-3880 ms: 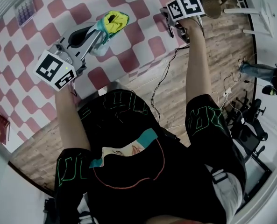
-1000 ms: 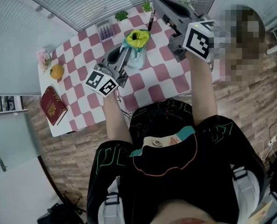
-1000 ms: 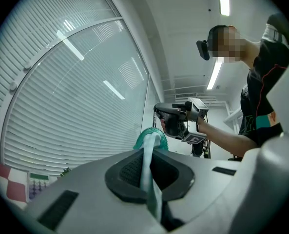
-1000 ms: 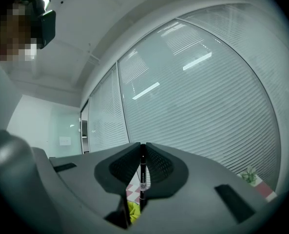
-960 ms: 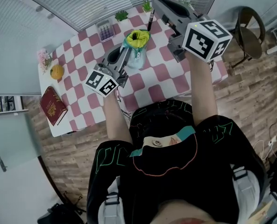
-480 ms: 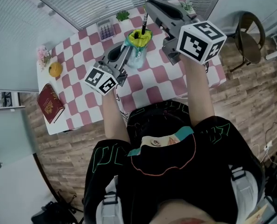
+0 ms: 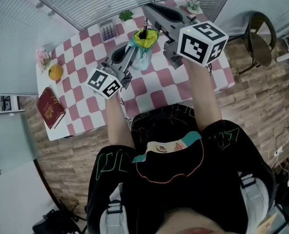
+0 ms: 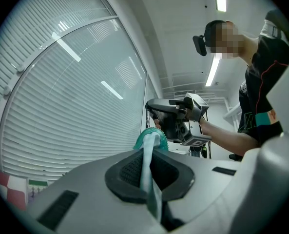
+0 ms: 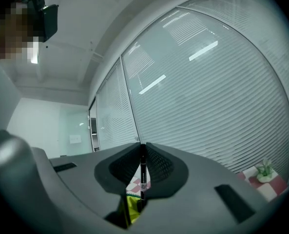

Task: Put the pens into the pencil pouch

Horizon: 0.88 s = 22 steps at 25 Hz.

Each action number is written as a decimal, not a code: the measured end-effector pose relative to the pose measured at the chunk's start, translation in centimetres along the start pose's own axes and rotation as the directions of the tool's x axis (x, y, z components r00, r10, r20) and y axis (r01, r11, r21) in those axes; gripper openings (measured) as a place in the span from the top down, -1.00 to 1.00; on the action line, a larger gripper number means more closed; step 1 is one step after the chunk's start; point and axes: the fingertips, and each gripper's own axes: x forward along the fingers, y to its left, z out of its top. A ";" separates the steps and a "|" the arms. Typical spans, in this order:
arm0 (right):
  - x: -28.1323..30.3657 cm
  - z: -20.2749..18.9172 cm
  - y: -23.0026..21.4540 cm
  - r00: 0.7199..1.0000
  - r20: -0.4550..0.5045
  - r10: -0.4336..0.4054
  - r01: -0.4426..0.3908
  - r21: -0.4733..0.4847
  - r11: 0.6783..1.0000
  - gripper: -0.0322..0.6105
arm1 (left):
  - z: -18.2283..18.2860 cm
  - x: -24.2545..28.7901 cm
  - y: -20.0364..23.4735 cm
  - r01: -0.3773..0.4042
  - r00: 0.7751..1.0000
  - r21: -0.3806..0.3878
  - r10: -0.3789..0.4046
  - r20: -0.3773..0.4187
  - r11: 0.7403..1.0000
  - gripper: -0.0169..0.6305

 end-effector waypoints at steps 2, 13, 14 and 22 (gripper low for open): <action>0.0 -0.2 -0.1 1.000 -0.001 0.002 -0.002 0.004 1.000 0.78 | 0.0 0.3 0.0 0.000 1.000 0.002 0.000 -0.002 1.000 0.95; 0.0 -2.2 -1.1 0.999 -0.036 -0.011 0.011 0.013 1.000 0.78 | 0.4 1.1 0.0 0.006 1.000 0.005 -0.006 0.024 1.000 0.95; 0.0 -2.5 -1.1 0.999 -0.042 -0.011 0.012 0.014 1.000 0.78 | 0.5 1.2 0.0 0.005 1.000 0.004 -0.005 0.029 1.000 0.95; 0.4 -5.6 -0.6 0.989 -0.148 -0.004 0.008 0.024 1.000 0.78 | 1.1 0.8 0.2 -0.012 0.999 0.010 0.012 0.049 1.000 0.95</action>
